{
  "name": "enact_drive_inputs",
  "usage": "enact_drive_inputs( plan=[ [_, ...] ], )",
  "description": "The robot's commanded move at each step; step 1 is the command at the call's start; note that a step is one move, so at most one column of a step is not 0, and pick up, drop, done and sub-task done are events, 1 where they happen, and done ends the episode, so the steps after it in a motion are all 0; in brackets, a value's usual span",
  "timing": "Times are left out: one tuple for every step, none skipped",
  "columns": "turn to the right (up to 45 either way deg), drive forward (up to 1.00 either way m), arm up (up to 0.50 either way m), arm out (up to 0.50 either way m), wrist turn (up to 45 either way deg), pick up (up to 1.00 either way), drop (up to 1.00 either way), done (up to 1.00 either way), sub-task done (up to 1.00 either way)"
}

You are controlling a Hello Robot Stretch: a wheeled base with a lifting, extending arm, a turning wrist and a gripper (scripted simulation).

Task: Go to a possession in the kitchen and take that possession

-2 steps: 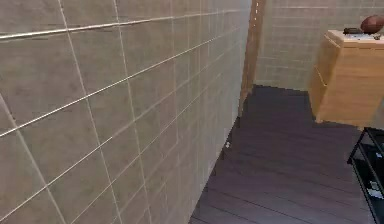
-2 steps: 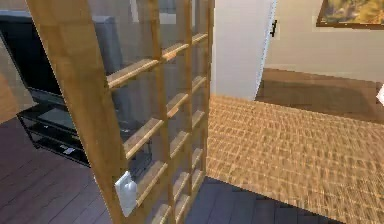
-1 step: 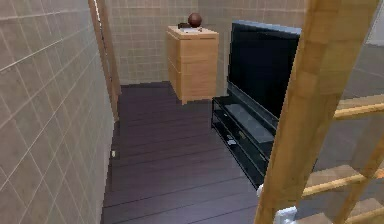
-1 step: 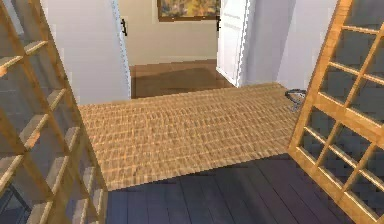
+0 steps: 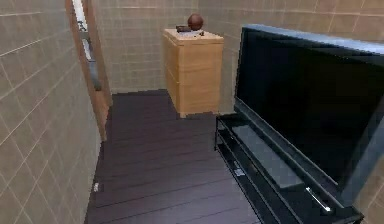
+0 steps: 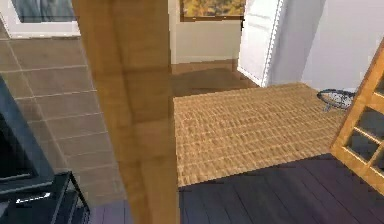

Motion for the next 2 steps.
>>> enact_drive_inputs(
  plan=[
    [-12.0,0.00,0.00,0.00,0.0,0.00,0.00,0.00,0.00],
    [0.0,1.00,0.00,0.00,0.0,0.00,0.00,0.00,0.00]
  ],
)
